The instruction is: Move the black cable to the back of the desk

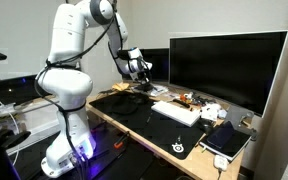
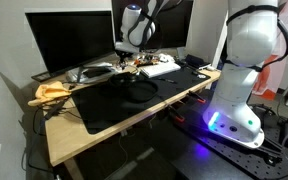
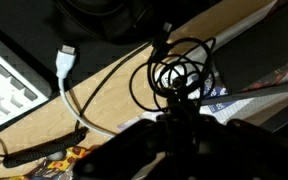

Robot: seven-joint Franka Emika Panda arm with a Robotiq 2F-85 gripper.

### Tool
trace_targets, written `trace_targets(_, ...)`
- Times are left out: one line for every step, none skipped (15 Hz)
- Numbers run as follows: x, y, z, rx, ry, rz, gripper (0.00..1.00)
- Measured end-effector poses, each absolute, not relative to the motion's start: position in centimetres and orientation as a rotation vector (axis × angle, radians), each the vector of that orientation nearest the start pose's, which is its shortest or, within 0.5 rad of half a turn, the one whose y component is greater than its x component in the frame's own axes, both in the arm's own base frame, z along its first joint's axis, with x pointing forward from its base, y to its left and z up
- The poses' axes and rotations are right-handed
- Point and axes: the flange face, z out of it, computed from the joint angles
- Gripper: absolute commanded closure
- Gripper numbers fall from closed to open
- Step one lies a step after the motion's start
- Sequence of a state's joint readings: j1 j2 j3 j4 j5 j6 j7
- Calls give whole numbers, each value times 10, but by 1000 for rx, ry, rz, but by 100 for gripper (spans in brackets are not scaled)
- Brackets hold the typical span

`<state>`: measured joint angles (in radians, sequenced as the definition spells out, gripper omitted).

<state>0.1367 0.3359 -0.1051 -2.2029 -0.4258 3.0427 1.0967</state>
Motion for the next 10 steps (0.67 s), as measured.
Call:
trace_targets(591, 53, 277, -2788, 922, -764, 97)
trace_targets(592, 55, 275, -2790, 921, -765, 97)
trace_targets(593, 56, 273, -2793, 917, -765, 97)
trace_targets(593, 58, 270, -2798, 912, -764, 97)
trace_targets(593, 60, 268, -2804, 907, -762, 97)
trace_targets(593, 61, 265, -2809, 902, -759, 97)
trace_targets(593, 63, 262, -2815, 898, -756, 97)
trace_targets(592, 64, 260, -2819, 895, -753, 97)
trace_targets(592, 65, 258, -2824, 892, -751, 97)
trace_targets(592, 66, 257, -2828, 889, -749, 97)
